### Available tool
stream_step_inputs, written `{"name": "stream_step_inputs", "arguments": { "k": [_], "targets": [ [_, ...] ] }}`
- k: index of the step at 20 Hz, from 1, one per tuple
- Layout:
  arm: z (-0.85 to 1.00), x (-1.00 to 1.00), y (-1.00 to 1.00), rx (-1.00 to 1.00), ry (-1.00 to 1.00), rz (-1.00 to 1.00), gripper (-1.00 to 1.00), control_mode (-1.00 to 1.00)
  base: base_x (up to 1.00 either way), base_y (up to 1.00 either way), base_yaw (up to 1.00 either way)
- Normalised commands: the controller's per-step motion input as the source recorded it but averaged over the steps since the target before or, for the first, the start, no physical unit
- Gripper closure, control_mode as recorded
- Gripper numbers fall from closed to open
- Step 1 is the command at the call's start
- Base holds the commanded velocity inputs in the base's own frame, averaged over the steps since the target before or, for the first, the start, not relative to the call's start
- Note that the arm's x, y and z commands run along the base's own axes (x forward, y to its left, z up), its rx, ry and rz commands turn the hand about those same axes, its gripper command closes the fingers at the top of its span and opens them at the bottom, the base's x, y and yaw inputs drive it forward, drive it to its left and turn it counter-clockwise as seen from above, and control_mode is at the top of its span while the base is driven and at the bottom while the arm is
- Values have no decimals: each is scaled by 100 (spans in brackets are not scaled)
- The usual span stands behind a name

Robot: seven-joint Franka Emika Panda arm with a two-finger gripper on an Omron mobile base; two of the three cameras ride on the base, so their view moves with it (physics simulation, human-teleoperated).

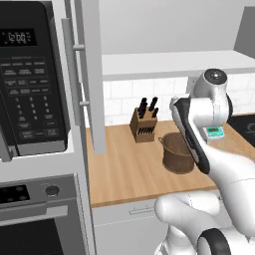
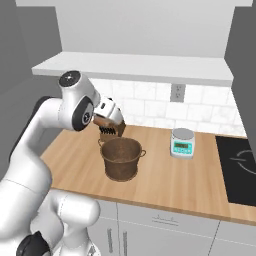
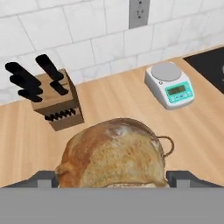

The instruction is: Open the cabinet, pick up the bread from the cabinet and place it in the basket. Then move the basket to the dining counter.

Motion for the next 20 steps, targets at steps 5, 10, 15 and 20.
{"name": "stream_step_inputs", "arguments": {
  "k": [5,10,15,20],
  "targets": [
    [-98,2,-24,13,12,12,100,-100,0,0,0],
    [-85,5,-26,15,12,11,100,-100,0,0,0],
    [-55,22,-14,4,12,3,100,-100,0,0,0],
    [-11,52,0,-2,4,-1,100,-100,0,0,0]
  ]
}}
